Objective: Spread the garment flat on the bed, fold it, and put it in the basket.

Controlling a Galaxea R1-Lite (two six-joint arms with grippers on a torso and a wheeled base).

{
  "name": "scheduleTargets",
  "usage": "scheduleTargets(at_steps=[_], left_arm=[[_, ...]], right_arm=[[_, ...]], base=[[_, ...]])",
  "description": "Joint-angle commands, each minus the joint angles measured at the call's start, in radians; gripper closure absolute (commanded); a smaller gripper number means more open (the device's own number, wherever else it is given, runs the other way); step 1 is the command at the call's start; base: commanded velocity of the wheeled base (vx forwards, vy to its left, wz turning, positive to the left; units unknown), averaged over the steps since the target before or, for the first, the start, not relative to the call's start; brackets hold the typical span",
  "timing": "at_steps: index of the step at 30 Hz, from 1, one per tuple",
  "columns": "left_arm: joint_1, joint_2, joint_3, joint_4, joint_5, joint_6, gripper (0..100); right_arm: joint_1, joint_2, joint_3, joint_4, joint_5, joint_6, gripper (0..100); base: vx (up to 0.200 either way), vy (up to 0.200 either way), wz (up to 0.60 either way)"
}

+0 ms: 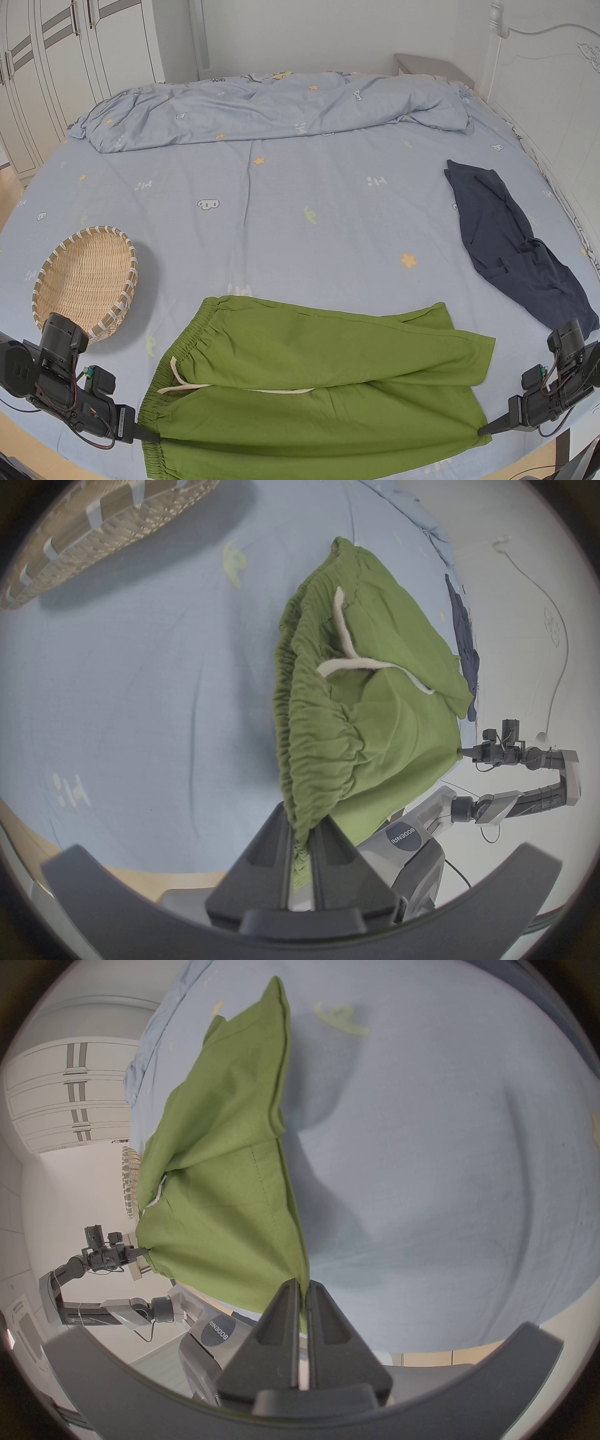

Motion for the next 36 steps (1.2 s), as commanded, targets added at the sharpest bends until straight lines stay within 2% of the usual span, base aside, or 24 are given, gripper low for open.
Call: scheduleTargets(at_steps=[1, 5, 6, 14, 19, 21, 23, 26, 30, 36], left_arm=[[-0.004, 0.026, -0.001, 0.001, 0.0, 0.0, 100], [-0.012, 0.039, 0.001, 0.001, 0.0, 0.0, 100], [-0.015, 0.046, 0.001, 0.001, 0.0, 0.0, 0], [-0.021, 0.02, -0.001, -0.004, -0.003, -0.001, 0], [0.038, -0.071, -0.047, -0.004, -0.002, -0.009, 0], [0.077, -0.08, -0.171, 0.001, -0.002, -0.021, 0], [0.079, -0.071, -0.244, 0.004, -0.003, -0.043, 0], [0.05, -0.008, -0.453, 0.007, -0.003, -0.127, 0], [0.025, 0.05, -0.567, 0.002, -0.005, -0.184, 0], [-0.01, 0.233, -0.685, -0.004, -0.006, -0.175, 0]], right_arm=[[0.001, 0.025, 0.019, -0.004, 0.002, 0.0, 100], [0.005, 0.036, 0.022, -0.014, 0.002, 0.0, 100], [0.005, 0.036, 0.021, -0.015, 0.002, 0.0, 0], [-0.001, 0.033, 0.022, -0.015, 0.005, 0.002, 0], [-0.008, -0.058, -0.036, -0.017, 0.002, 0.008, 0], [-0.008, -0.09, -0.173, 0.0, -0.004, 0.009, 0], [-0.008, -0.09, -0.254, 0.016, -0.006, 0.008, 0], [-0.008, -0.088, -0.458, 0.106, -0.006, 0.003, 0], [-0.008, -0.081, -0.515, 0.115, -0.006, 0.002, 0], [-0.007, -0.056, -0.553, 0.117, -0.009, -0.008, 0]], base=[[0.0, 0.0, 0.0], [0.0, 0.0, 0.0], [0.0, 0.0, 0.0], [0.0, 0.0, 0.0], [0.0, 0.0, 0.0], [0.0, 0.0, 0.0], [0.0, 0.0, 0.0], [0.0, 0.0, 0.0], [0.0, 0.0, 0.0], [0.0, 0.0, 0.0]])
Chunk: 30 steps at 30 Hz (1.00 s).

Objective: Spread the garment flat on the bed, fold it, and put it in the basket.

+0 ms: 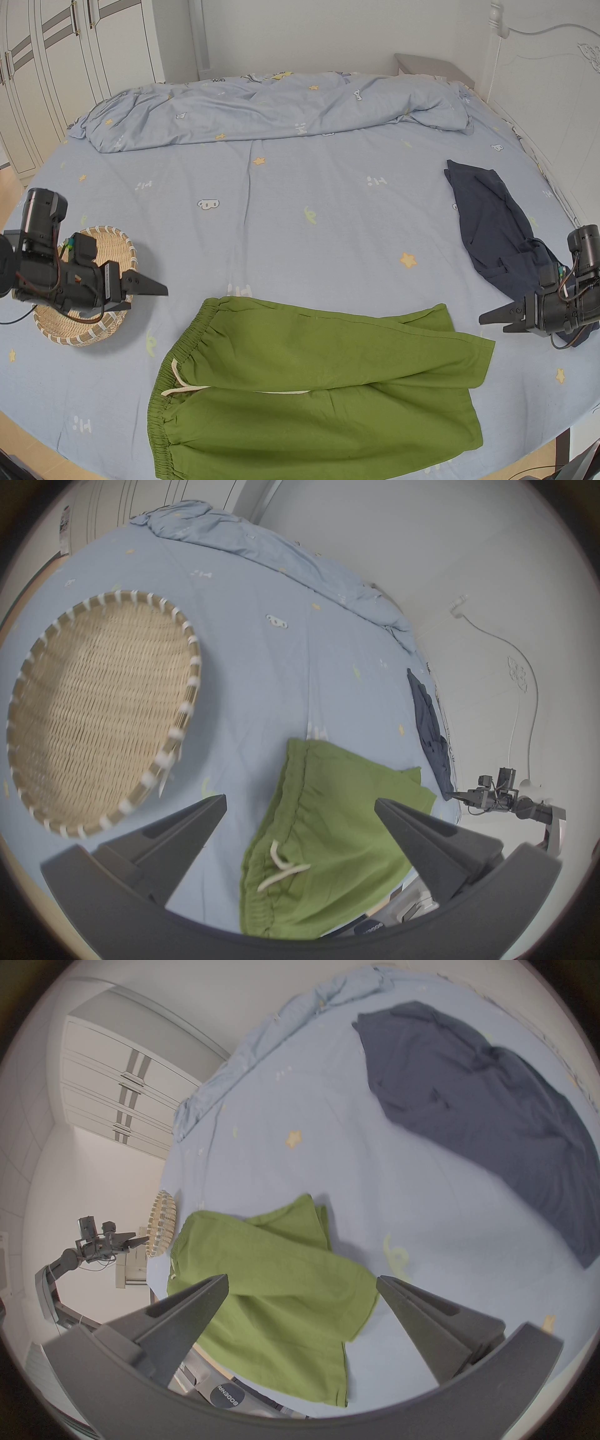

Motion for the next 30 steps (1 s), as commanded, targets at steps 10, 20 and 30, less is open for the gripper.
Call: scheduleTargets(at_steps=[10, 20, 30], left_arm=[[-0.108, 0.402, -0.262, -0.005, 0.004, -0.022, 0], [-0.145, 0.506, -0.341, -0.003, 0.024, -0.032, 0], [-0.149, 0.537, -0.348, -0.005, 0.022, -0.033, 100]], right_arm=[[-0.037, 0.045, -0.063, 0.02, -0.018, -0.069, 0], [-0.033, 0.051, -0.052, 0.02, -0.018, -0.076, 0], [-0.033, 0.074, -0.049, 0.018, -0.018, -0.076, 0]], base=[[0.0, 0.0, 0.0], [0.0, 0.0, 0.0], [0.0, 0.0, 0.0]])
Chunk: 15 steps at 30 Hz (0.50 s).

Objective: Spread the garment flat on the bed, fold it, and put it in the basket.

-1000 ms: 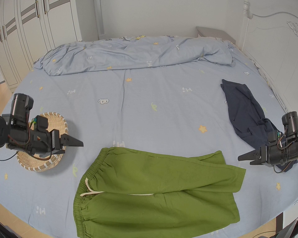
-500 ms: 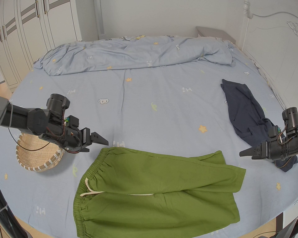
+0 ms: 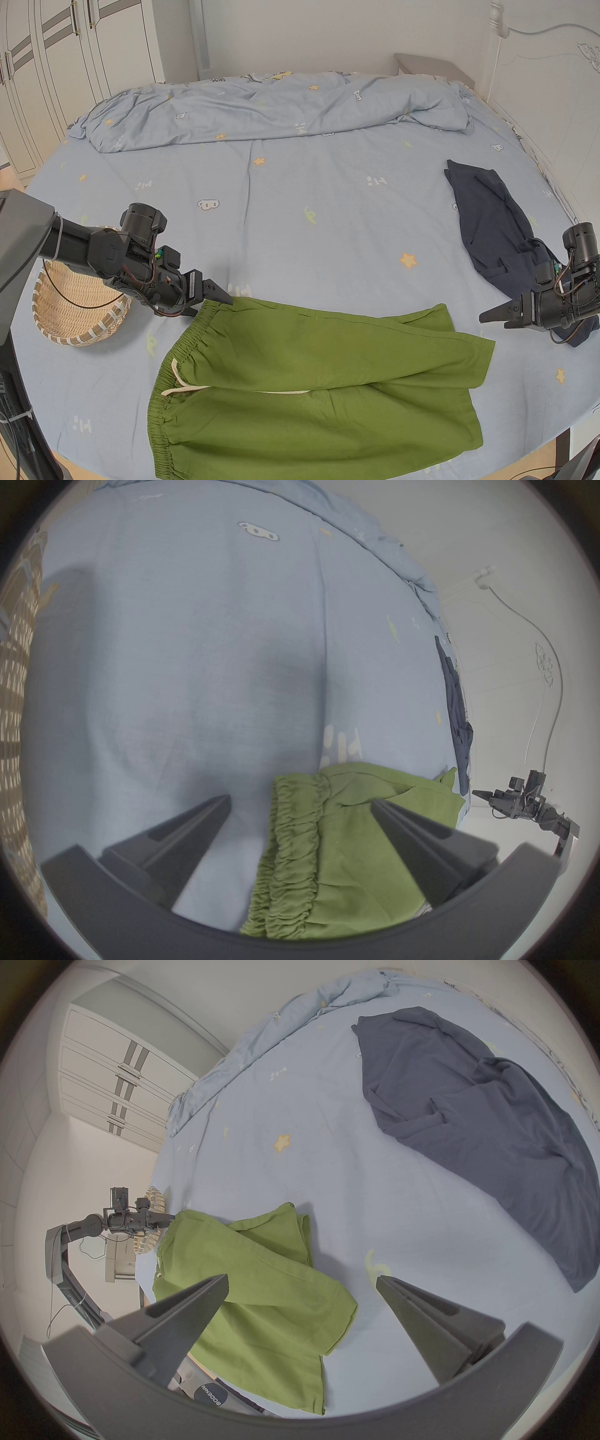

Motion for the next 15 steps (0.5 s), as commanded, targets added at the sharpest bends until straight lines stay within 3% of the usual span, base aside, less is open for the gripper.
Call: scheduleTargets(at_steps=[1, 15], left_arm=[[-0.004, 0.02, -0.002, 0.002, -0.001, -0.002, 100], [0.003, -0.081, 0.016, 0.003, 0.001, -0.003, 100]], right_arm=[[0.0, 0.009, 0.001, -0.001, 0.001, 0.0, 0], [-0.009, 0.011, 0.079, -0.022, 0.002, 0.003, 0]], base=[[0.0, 0.0, 0.0], [0.0, 0.0, 0.0]])
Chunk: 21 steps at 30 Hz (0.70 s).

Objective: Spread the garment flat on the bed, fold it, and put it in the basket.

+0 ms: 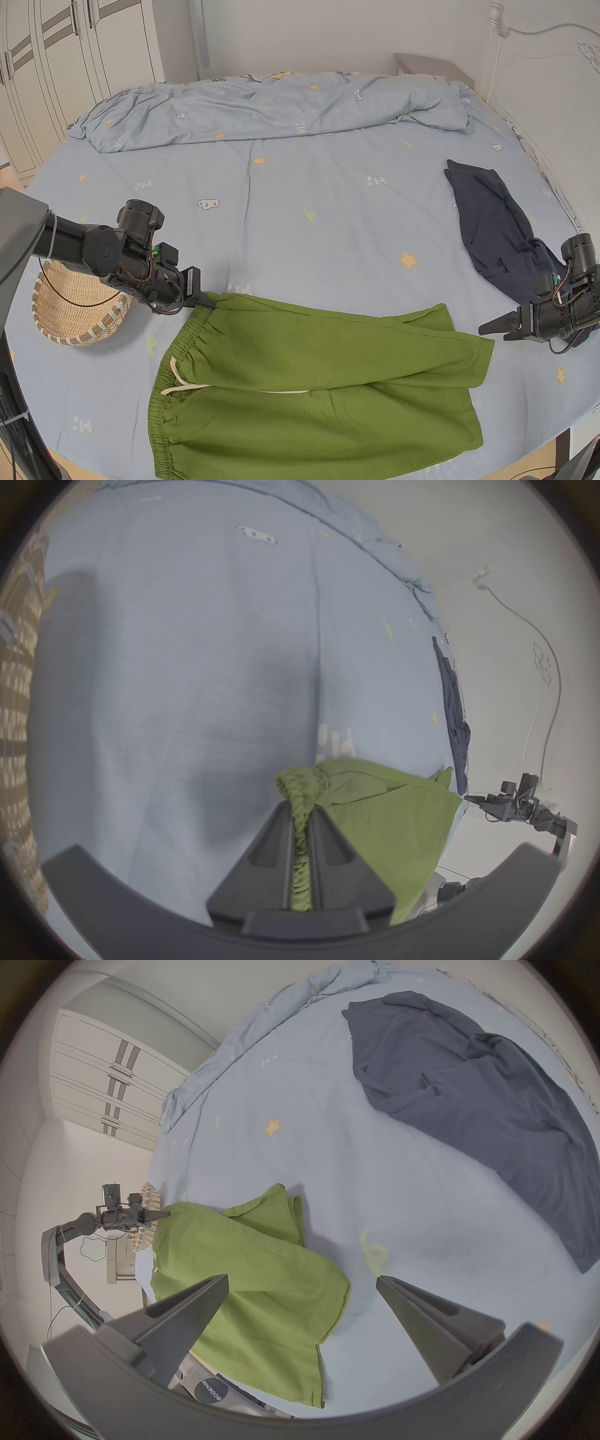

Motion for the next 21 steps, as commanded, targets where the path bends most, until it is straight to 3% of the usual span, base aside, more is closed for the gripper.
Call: scheduleTargets(at_steps=[1, 9, 21], left_arm=[[0.005, -0.081, 0.019, 0.0, 0.0, -0.001, 100], [0.003, -0.104, 0.032, 0.0, 0.0, 0.002, 100], [0.005, -0.09, 0.029, -0.002, 0.0, 0.003, 100]], right_arm=[[-0.001, 0.017, 0.045, -0.037, 0.002, 0.001, 0], [0.011, 0.088, 0.103, -0.163, 0.002, 0.005, 0], [0.026, 0.14, 0.116, -0.22, 0.011, 0.028, 0]], base=[[0.0, 0.0, 0.0], [0.0, 0.0, 0.0], [0.0, 0.0, 0.0]])
